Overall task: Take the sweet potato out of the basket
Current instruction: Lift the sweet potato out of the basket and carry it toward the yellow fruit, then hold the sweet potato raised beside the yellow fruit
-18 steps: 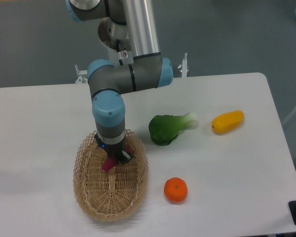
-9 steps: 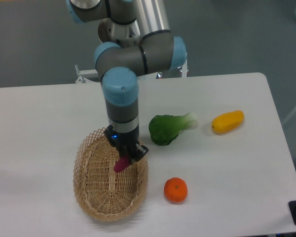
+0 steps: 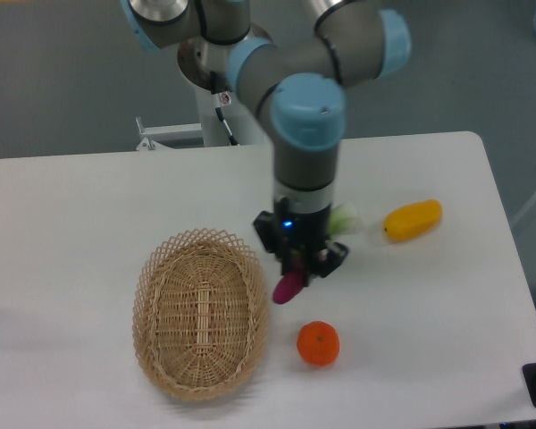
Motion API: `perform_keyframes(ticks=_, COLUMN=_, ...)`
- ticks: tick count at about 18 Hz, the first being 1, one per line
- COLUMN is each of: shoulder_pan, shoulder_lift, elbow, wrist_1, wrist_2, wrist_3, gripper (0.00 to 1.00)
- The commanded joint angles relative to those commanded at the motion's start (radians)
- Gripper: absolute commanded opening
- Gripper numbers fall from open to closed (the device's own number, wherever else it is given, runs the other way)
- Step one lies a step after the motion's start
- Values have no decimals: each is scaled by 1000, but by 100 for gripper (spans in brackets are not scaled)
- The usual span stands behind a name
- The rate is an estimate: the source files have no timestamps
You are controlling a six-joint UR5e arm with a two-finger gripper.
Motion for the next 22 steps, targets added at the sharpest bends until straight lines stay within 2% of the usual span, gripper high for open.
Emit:
perform_keyframes(ticks=3, shoulder_pan=57, shoulder_lift=0, elbow=25, wrist_1=-43, wrist_2=-23, wrist_3=77, gripper=38)
perform_keyframes(ticks=9, shoulder_pan=137, shoulder_lift=-3, elbow=34, wrist_1=-43, wrist_2=-22, wrist_3=207, gripper=38)
perform_keyframes(ticks=12, shoulder_pan=160, shoulder_lift=-3, elbow=32, wrist_1=-43, wrist_2=-20, wrist_3=244, gripper=38)
perform_keyframes(ticks=22, shoulder_pan=181, shoulder_lift=-8, elbow=31, wrist_1=-38, wrist_2=-17, wrist_3=247, gripper=38)
